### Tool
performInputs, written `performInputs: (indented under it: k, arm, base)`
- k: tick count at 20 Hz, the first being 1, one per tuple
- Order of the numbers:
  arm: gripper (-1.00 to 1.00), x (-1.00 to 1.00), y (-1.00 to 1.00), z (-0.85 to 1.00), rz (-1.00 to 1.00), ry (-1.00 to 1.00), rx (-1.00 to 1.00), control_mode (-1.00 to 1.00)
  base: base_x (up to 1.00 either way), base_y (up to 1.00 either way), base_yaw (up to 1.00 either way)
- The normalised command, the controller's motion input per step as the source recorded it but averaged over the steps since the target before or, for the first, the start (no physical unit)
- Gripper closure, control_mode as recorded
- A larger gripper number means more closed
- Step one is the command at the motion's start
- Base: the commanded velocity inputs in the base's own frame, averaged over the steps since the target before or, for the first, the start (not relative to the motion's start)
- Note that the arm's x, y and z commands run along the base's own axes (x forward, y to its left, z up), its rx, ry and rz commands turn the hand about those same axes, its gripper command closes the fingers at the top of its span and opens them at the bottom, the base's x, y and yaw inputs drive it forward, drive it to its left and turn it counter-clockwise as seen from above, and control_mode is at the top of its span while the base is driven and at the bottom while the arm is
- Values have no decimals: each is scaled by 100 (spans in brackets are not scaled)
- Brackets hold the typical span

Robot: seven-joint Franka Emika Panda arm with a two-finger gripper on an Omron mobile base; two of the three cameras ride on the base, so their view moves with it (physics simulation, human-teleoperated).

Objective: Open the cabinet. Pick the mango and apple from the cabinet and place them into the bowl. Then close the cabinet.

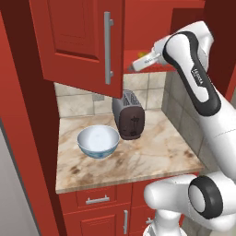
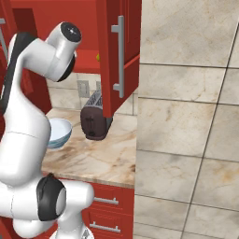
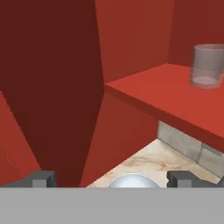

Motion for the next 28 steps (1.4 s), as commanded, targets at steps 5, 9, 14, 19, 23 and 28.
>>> performInputs:
  k: [5,9,14,19,23,28]
  arm:
    - [-100,50,3,-7,6,0,0,-100]
    - [-100,36,22,-17,5,0,0,-100]
    - [-100,6,41,-16,6,0,0,-100]
    - [-100,0,43,-2,6,0,0,-100]
    - [-100,-6,38,0,6,1,0,-100]
    - [-100,-32,37,0,6,3,0,-100]
  base:
    - [0,0,0]
    - [0,0,0]
    - [0,0,0]
    - [0,0,0]
    - [0,0,0]
    - [0,0,0]
